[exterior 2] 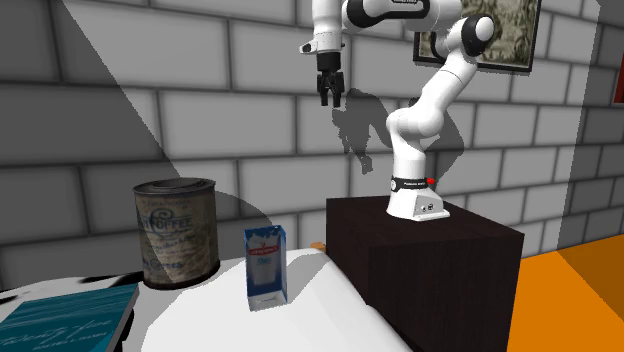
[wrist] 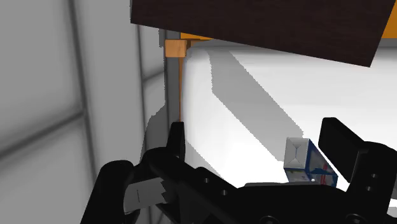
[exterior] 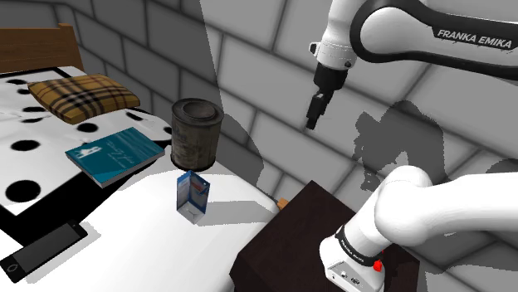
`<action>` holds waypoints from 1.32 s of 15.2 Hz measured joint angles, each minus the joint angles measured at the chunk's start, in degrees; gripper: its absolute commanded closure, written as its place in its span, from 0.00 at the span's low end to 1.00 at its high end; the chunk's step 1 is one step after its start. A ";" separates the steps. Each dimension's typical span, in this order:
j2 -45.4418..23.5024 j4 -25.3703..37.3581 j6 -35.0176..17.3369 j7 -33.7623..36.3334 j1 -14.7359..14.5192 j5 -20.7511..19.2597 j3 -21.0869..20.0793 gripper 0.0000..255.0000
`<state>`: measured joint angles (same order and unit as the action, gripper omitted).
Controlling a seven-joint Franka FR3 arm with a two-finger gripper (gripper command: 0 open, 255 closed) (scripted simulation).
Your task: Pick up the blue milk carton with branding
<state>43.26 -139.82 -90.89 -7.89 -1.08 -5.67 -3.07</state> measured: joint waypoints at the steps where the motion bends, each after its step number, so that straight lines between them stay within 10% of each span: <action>1: 0.00 0.00 0.00 0.00 0.00 0.00 0.00 0.00; 20: -26.05 -8.15 -39.23 9.41 -4.21 6.39 -6.99 0.00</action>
<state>17.21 -147.97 -130.12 1.52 -5.29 0.72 -10.06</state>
